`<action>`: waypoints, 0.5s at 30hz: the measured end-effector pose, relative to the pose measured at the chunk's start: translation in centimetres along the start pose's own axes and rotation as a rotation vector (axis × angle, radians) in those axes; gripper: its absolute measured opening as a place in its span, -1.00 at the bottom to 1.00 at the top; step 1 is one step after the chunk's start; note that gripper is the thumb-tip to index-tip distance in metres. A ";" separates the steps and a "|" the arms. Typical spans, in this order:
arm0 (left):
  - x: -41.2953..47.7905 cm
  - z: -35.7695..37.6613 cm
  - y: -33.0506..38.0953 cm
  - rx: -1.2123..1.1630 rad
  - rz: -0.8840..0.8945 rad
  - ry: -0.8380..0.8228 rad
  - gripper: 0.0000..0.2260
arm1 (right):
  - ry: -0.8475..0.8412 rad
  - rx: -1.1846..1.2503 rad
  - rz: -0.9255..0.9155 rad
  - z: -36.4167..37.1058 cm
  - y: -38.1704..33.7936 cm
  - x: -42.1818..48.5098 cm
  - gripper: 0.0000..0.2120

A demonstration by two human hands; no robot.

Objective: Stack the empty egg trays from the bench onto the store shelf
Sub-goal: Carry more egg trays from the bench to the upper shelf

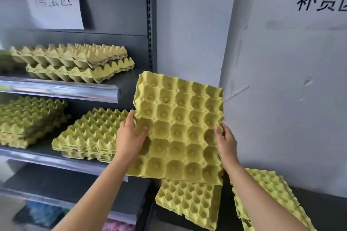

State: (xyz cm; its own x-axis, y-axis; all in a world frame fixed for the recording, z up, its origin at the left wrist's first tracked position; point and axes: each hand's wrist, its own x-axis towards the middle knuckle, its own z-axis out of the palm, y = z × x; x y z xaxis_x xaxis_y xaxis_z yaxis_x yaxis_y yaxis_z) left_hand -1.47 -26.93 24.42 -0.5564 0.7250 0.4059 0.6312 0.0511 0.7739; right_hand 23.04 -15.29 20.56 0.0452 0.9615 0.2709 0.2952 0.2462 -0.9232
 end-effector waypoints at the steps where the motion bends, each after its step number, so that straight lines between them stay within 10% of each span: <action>1: 0.1 -1.5 -0.1 -0.003 0.001 0.026 -0.39 | -0.004 0.025 -0.014 0.8 -1.1 -0.4 -0.50; 15: 7.3 -22.9 -5.7 -0.047 0.094 0.199 -0.44 | -0.138 0.237 -0.233 15.6 -18.3 -5.4 -0.48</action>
State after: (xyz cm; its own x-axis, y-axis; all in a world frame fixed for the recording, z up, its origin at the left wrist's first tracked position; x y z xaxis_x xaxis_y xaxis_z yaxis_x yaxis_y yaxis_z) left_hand -21.54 -37.64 34.11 -0.5950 0.5750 0.5616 0.6620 -0.0456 0.7481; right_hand 2.49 -23.13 31.72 -0.1312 0.8797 0.4571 0.0522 0.4666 -0.8829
